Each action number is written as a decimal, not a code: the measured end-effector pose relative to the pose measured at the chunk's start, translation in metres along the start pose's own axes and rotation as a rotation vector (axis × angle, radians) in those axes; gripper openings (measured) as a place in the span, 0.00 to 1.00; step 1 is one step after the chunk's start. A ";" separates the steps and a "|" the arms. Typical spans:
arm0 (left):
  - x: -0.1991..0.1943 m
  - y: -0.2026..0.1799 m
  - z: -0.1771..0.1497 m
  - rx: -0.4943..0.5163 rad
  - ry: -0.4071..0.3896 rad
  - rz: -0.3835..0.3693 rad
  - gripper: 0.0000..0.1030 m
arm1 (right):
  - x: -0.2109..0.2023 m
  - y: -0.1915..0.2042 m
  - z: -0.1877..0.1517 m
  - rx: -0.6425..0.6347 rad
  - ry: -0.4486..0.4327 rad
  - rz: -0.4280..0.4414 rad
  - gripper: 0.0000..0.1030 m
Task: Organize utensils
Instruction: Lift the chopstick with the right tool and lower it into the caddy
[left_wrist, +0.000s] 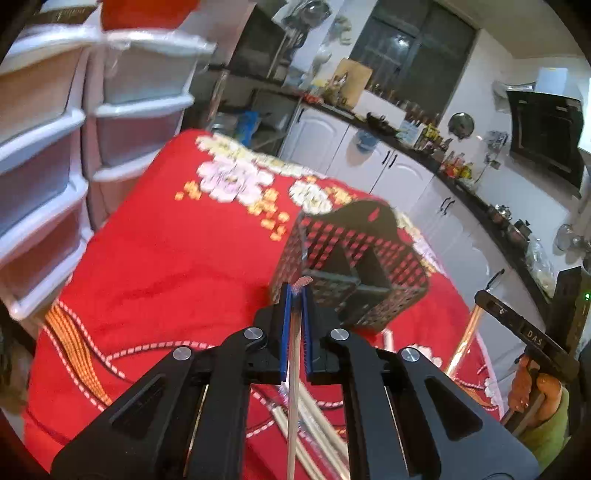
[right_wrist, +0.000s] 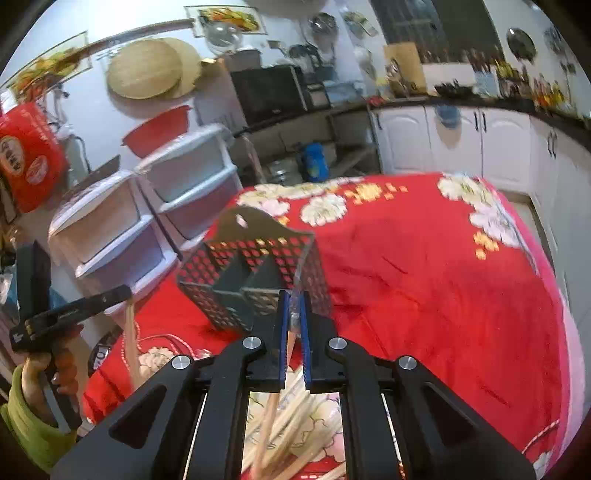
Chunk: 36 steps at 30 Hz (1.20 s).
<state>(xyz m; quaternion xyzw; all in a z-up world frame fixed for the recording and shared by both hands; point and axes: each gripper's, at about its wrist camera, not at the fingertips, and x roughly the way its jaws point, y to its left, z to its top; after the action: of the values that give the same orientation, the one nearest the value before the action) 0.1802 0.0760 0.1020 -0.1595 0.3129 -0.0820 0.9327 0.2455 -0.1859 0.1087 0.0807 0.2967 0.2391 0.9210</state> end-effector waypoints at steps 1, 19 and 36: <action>-0.003 -0.003 0.002 0.005 -0.007 -0.005 0.01 | -0.003 0.003 0.002 -0.008 -0.008 0.002 0.06; -0.036 -0.061 0.085 0.108 -0.188 -0.091 0.01 | -0.045 0.050 0.076 -0.150 -0.207 0.034 0.05; -0.021 -0.075 0.140 0.142 -0.283 -0.037 0.01 | -0.015 0.062 0.141 -0.171 -0.309 0.046 0.05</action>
<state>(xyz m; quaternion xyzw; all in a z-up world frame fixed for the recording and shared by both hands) 0.2448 0.0453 0.2450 -0.1090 0.1686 -0.0978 0.9747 0.2929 -0.1404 0.2487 0.0448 0.1284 0.2692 0.9534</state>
